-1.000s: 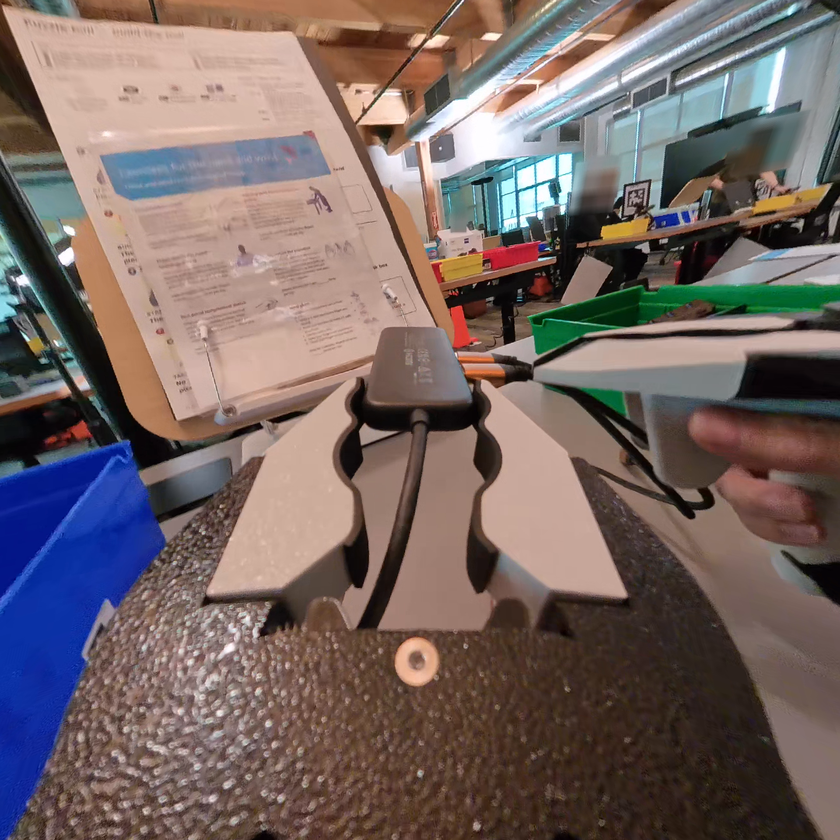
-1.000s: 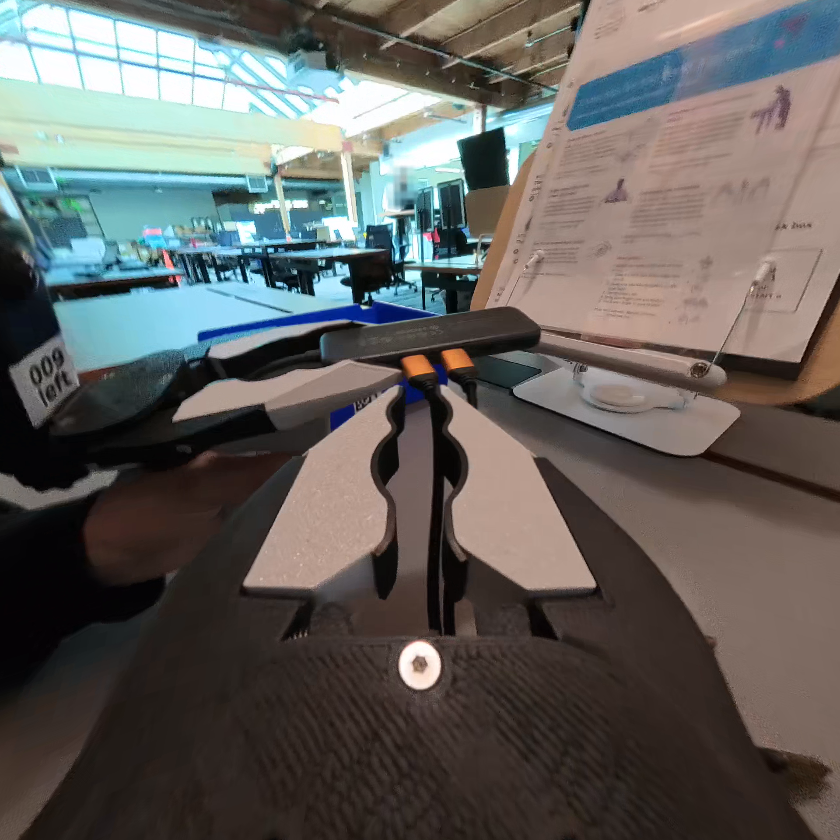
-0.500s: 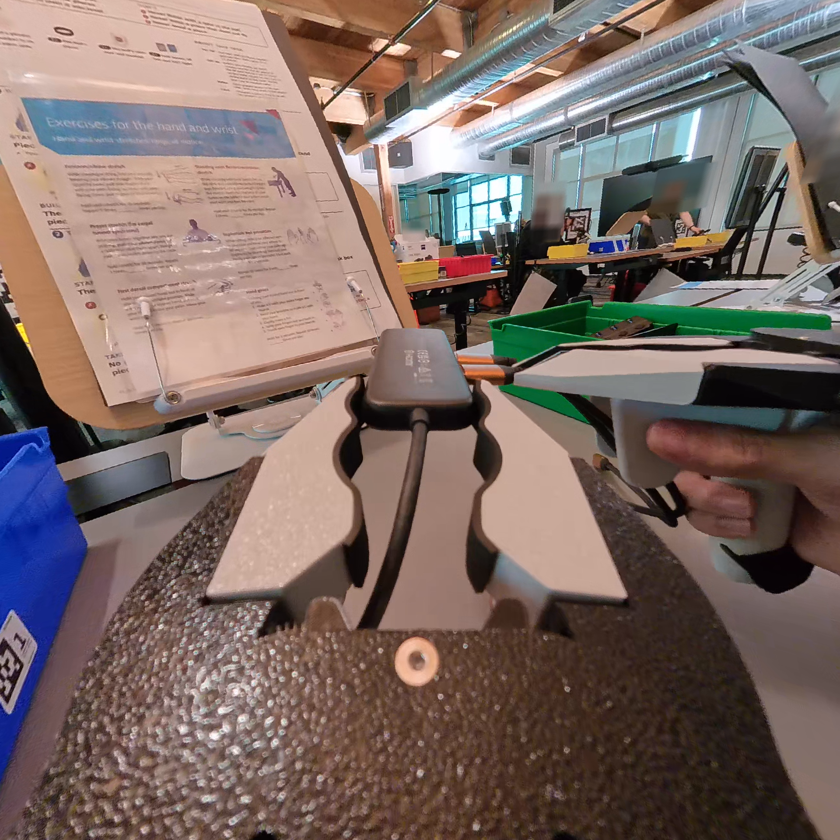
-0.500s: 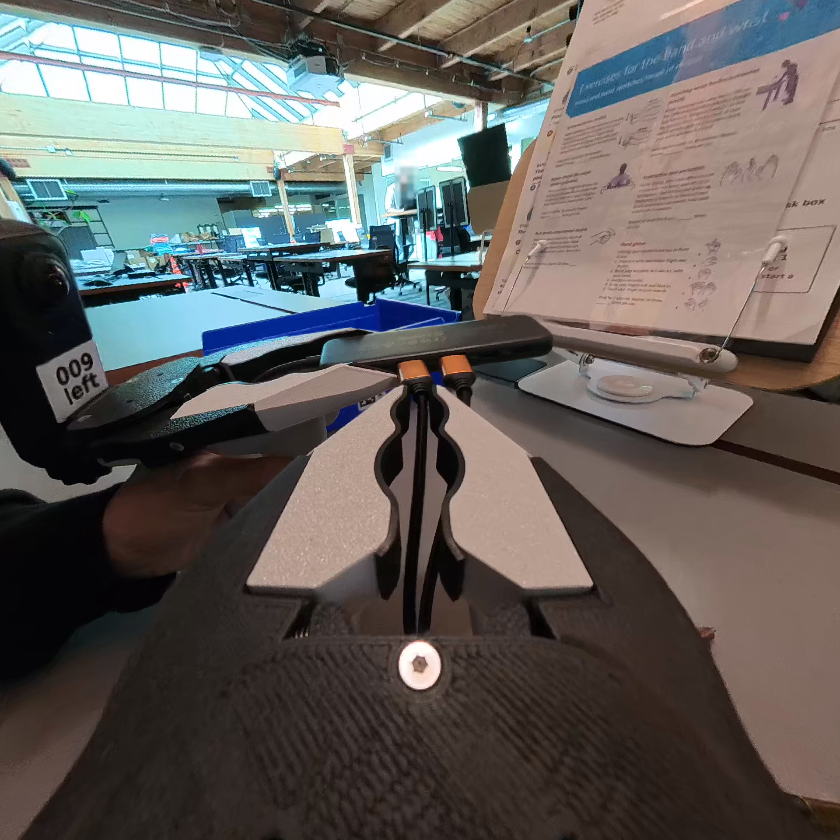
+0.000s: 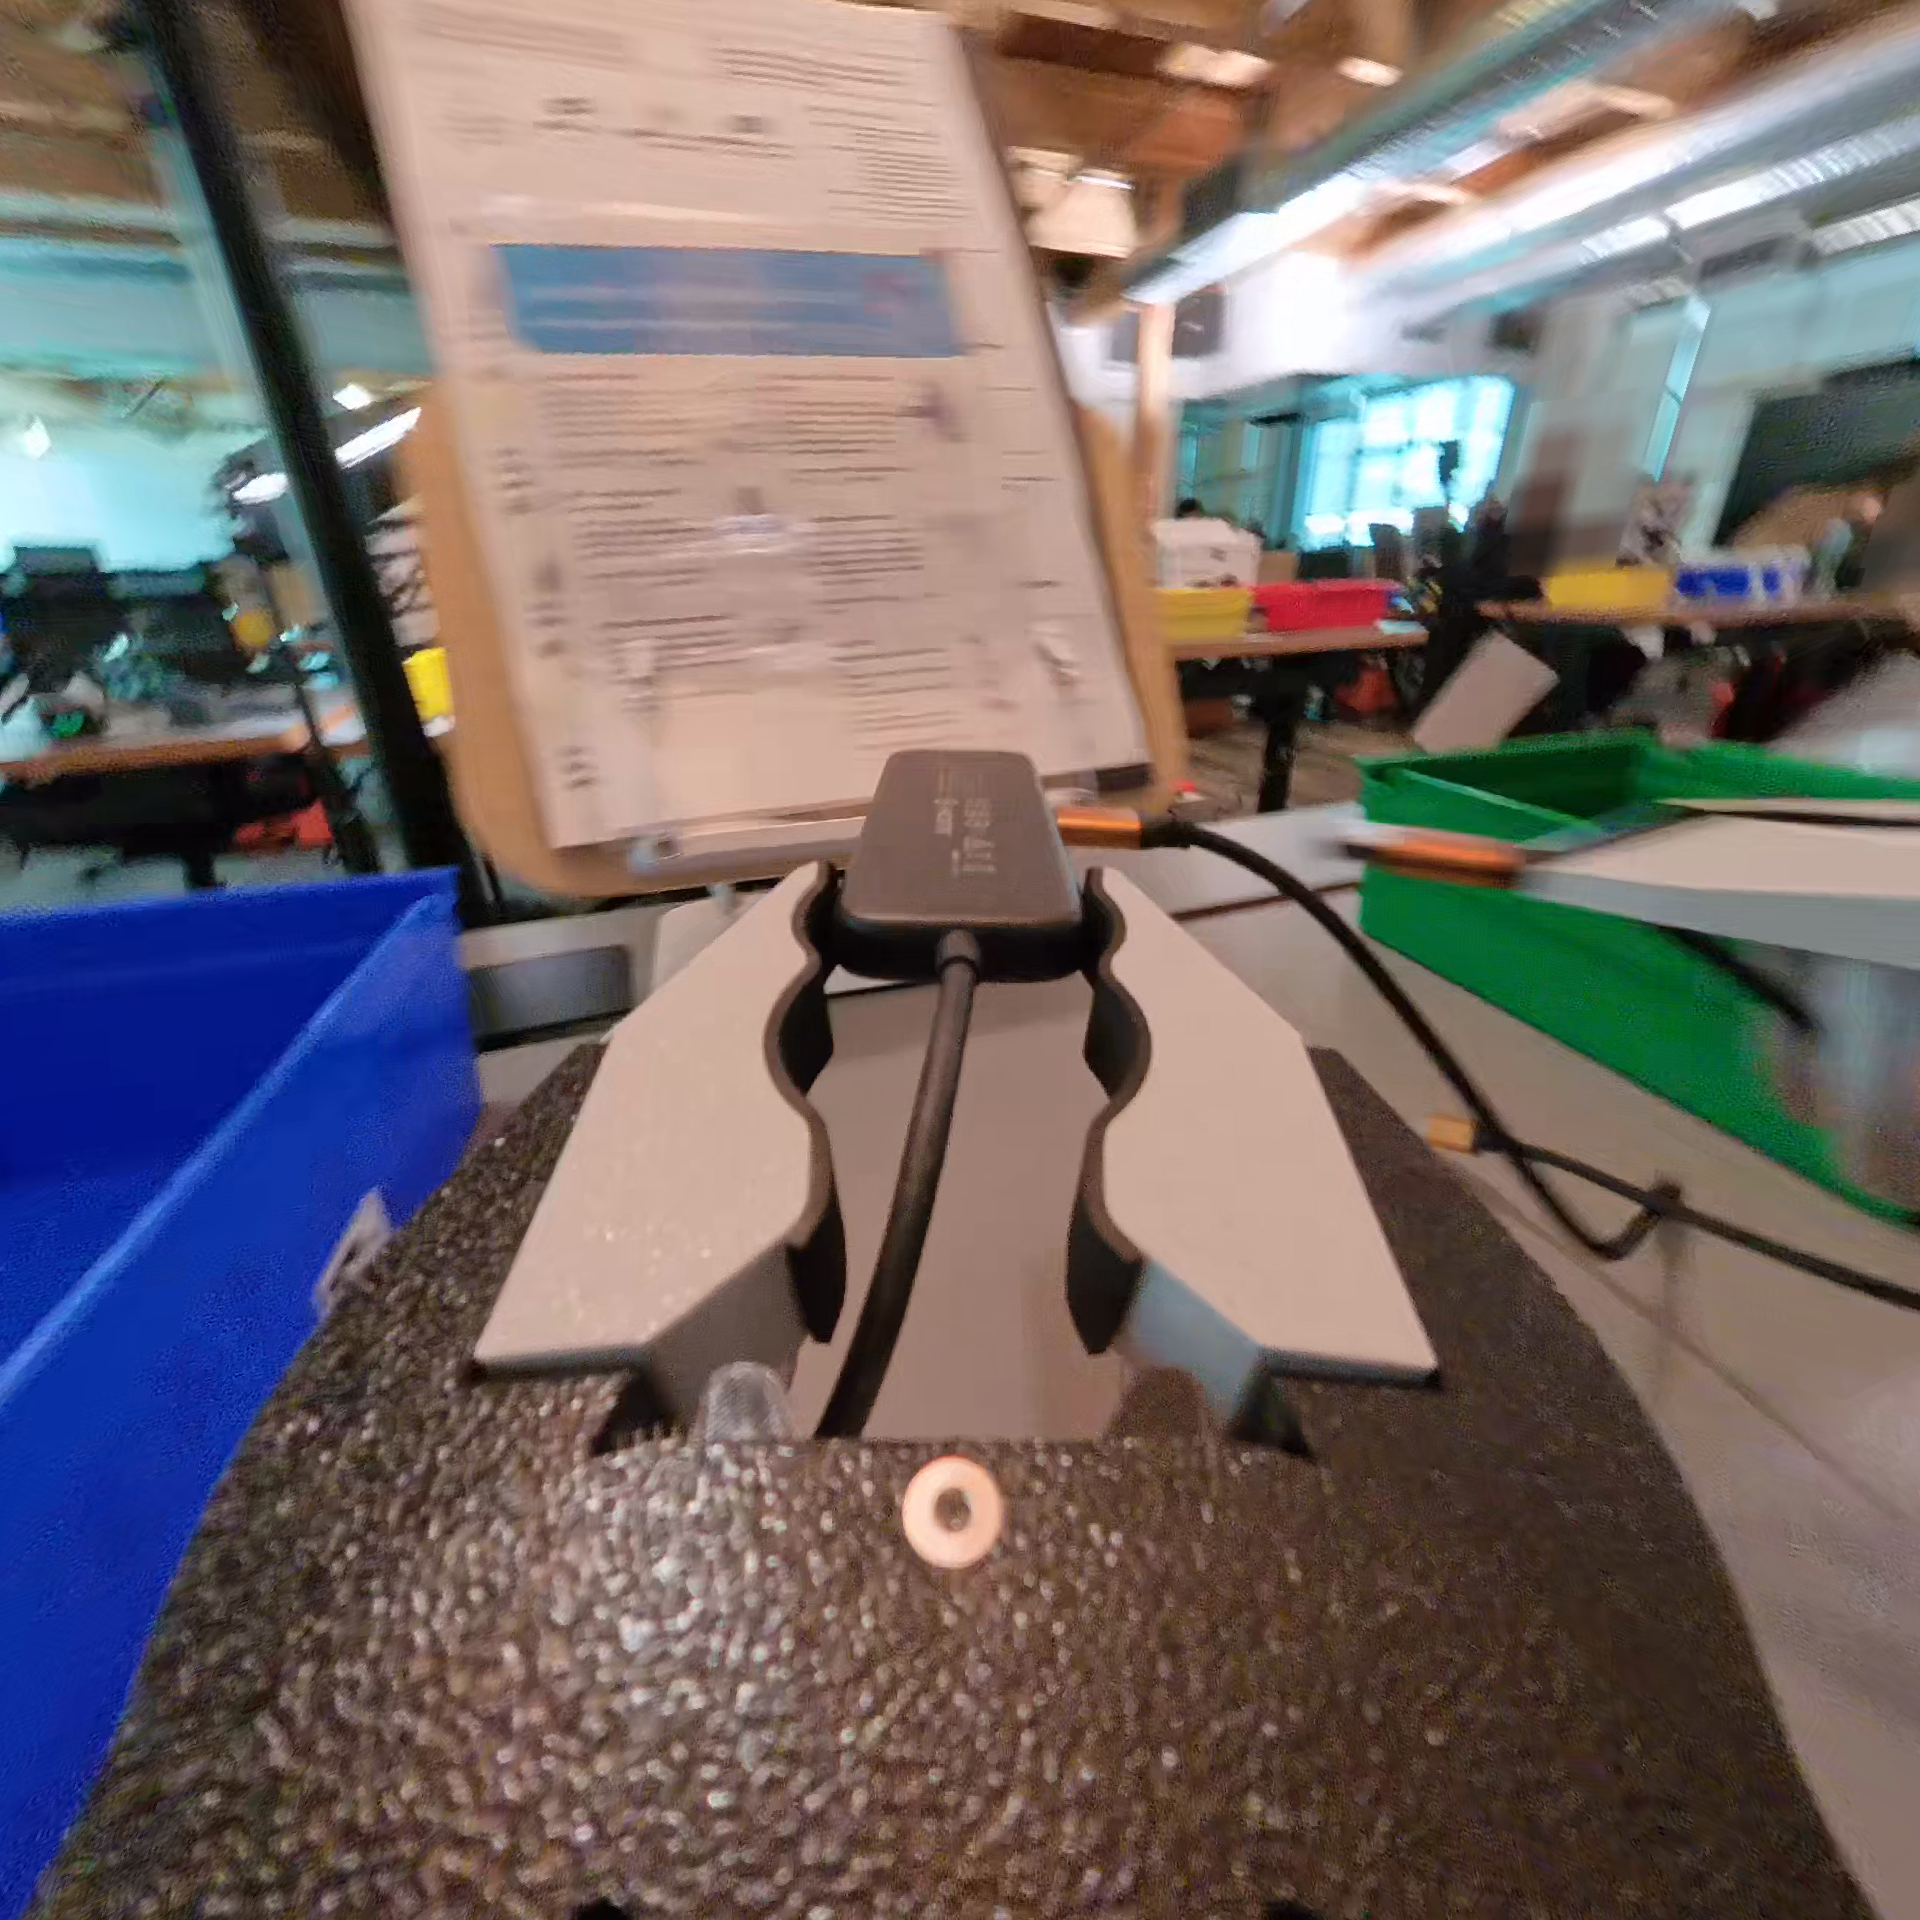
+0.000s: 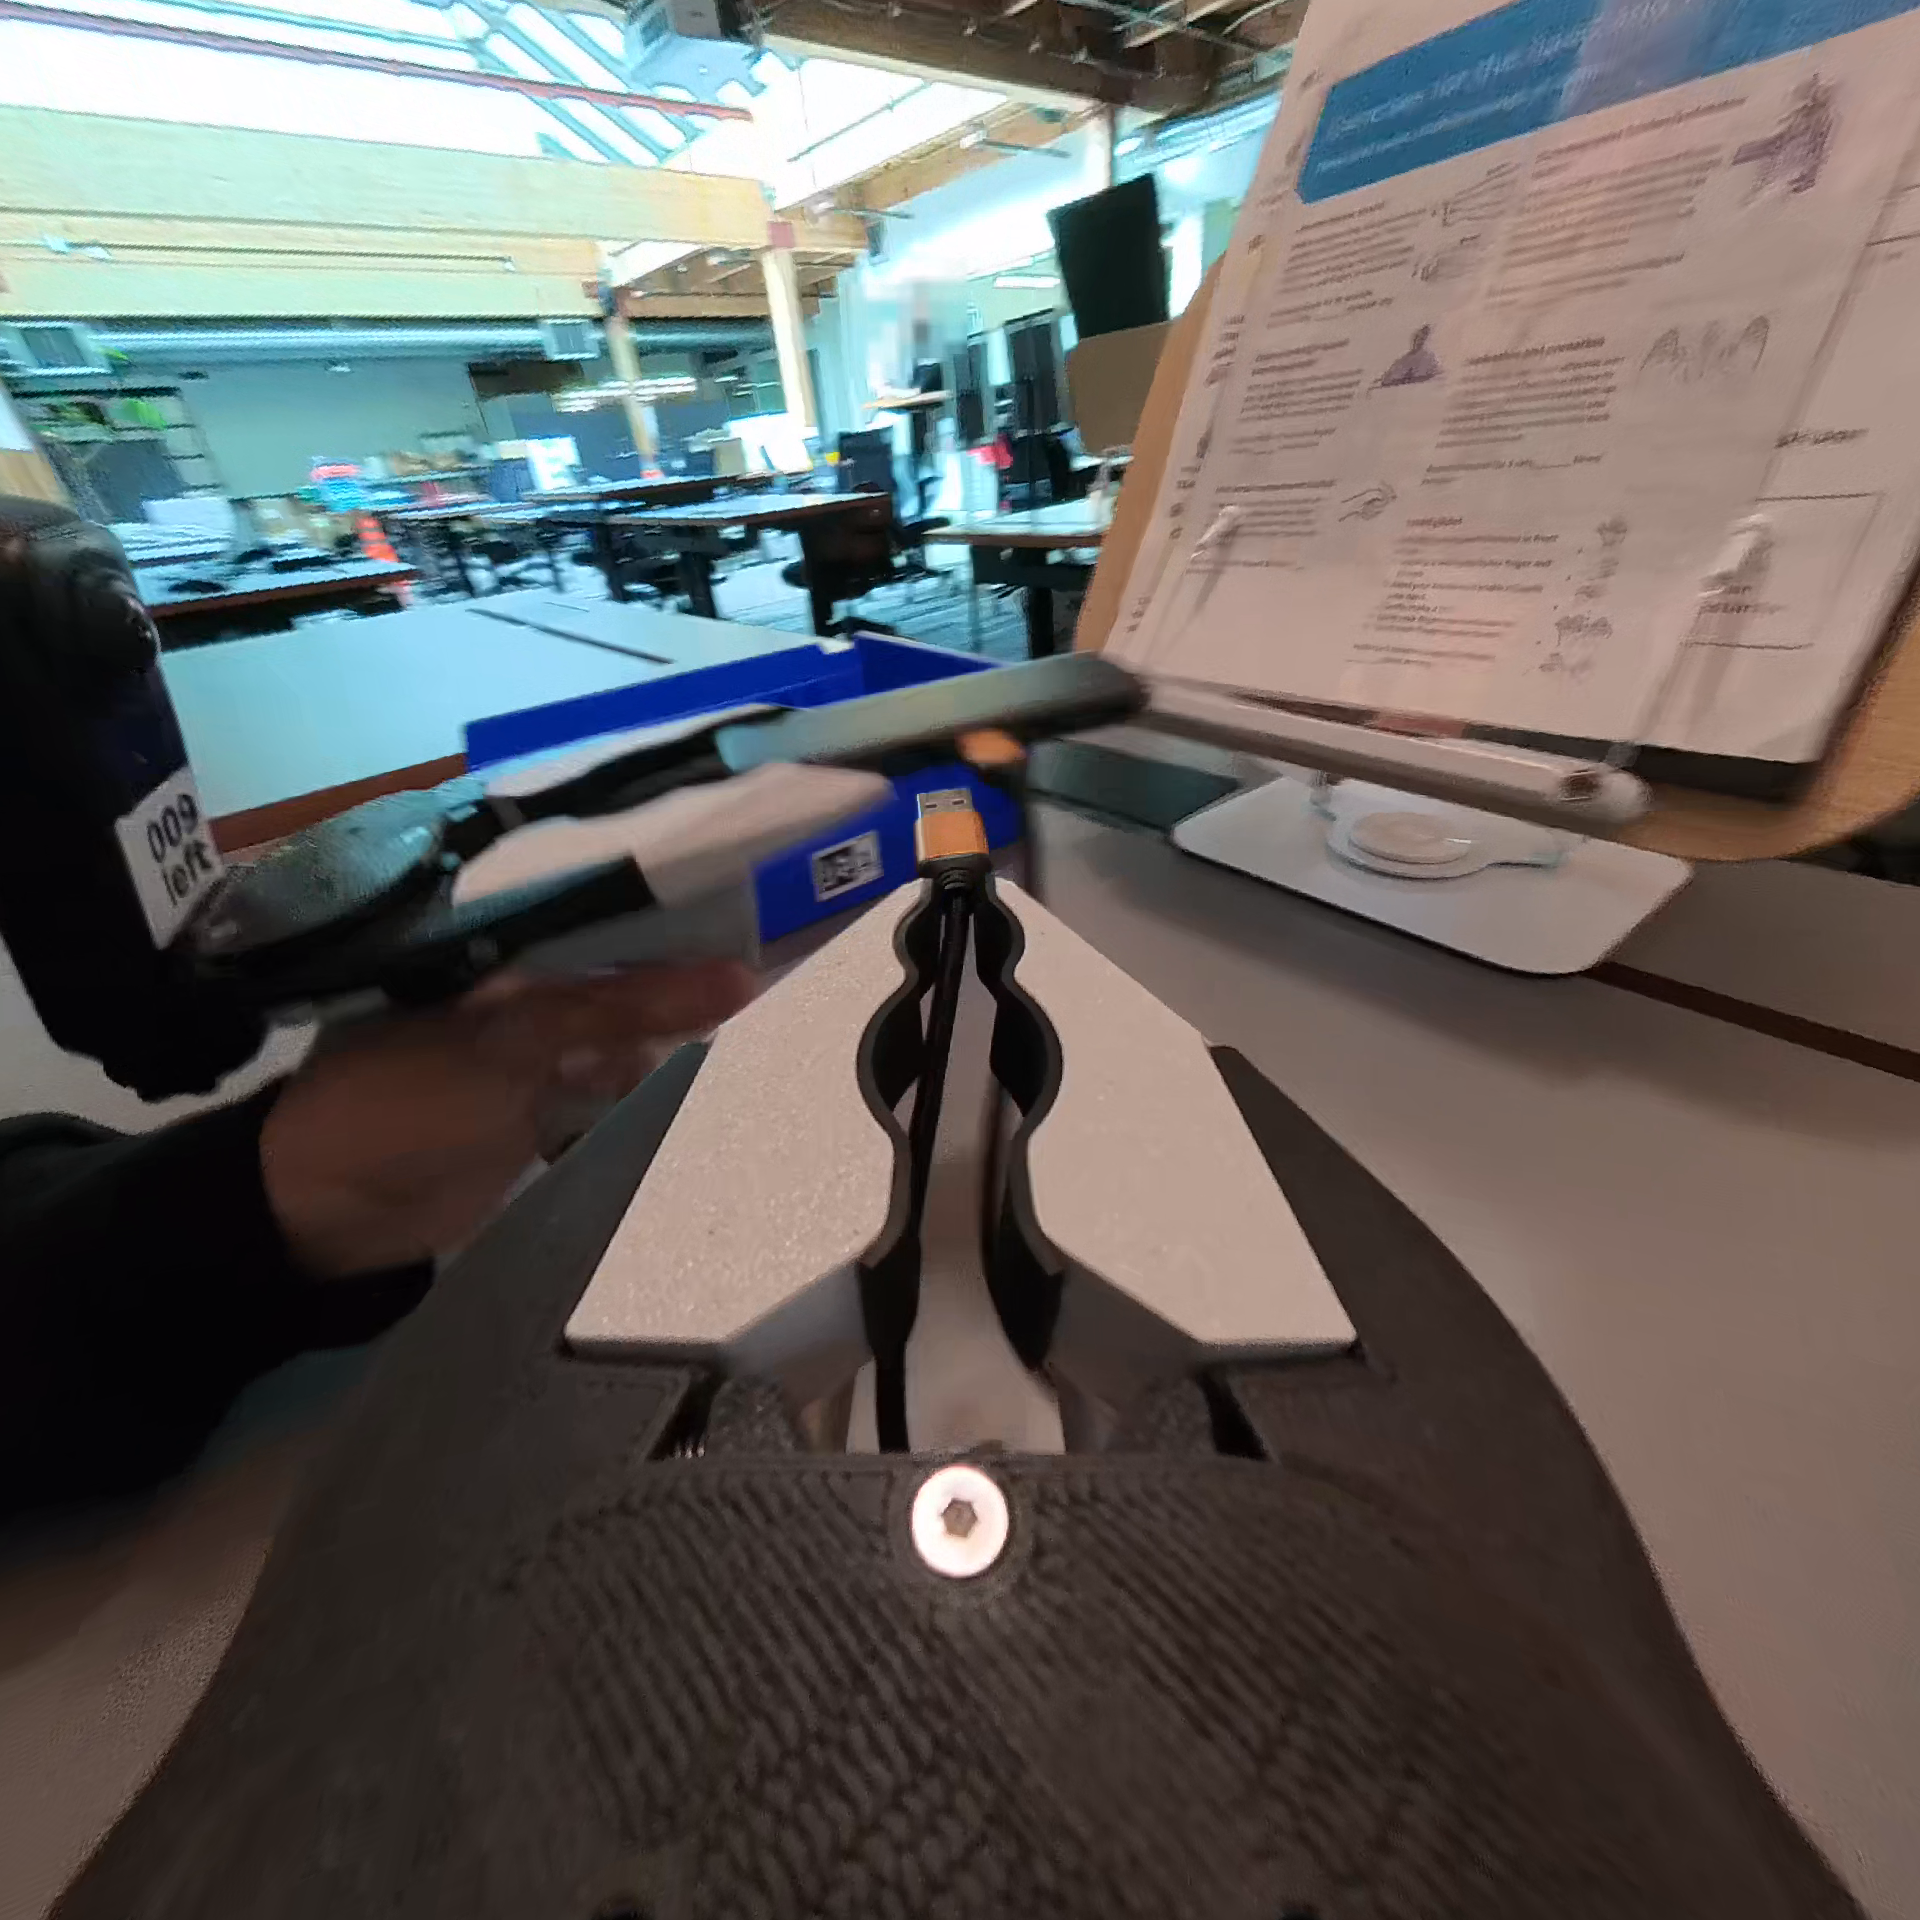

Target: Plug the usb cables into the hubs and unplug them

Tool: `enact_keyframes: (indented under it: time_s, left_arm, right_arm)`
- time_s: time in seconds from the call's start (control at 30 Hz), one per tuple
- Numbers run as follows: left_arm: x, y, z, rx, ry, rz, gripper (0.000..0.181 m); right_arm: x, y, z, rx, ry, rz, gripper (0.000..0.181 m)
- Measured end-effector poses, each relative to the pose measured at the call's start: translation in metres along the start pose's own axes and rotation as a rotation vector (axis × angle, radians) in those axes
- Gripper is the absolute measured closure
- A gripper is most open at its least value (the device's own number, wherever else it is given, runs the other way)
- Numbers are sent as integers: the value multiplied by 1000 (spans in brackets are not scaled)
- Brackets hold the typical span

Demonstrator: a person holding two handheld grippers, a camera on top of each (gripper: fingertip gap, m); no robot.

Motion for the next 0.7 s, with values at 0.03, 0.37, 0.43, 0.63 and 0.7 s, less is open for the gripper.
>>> enact_keyframes:
  time_s: [0.03, 0.37, 0.43, 0.63, 0.7]
  left_arm:
    - [2, -18, -1, -27, -5, -85, 136]
    - [9, 4, -12, -182, 79, -18, 136]
    - [8, 1, -11, -189, 76, -32, 136]
    - [1, 2, -5, -232, 43, -80, 136]
    - [-1, 3, -4, -232, 38, -71, 136]
  right_arm:
    - [2, 10, -10, -53, 15, -4, 176]
    - [93, 14, -138, -63, 212, -160, 176]
    - [109, 36, -169, -160, 192, -186, 176]
    - [119, 106, -211, -396, 74, -267, 176]
    - [113, 132, -214, -493, 45, -270, 176]
Point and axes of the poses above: each gripper's, where its closed fingertips meet, z out along the fingers, x out of its top, y = z × x across the jaws, the point moved 2 cm from there along -z, back along the fingers, and after that the axes turned 15 degrees about -y, right-handed, at the moved point
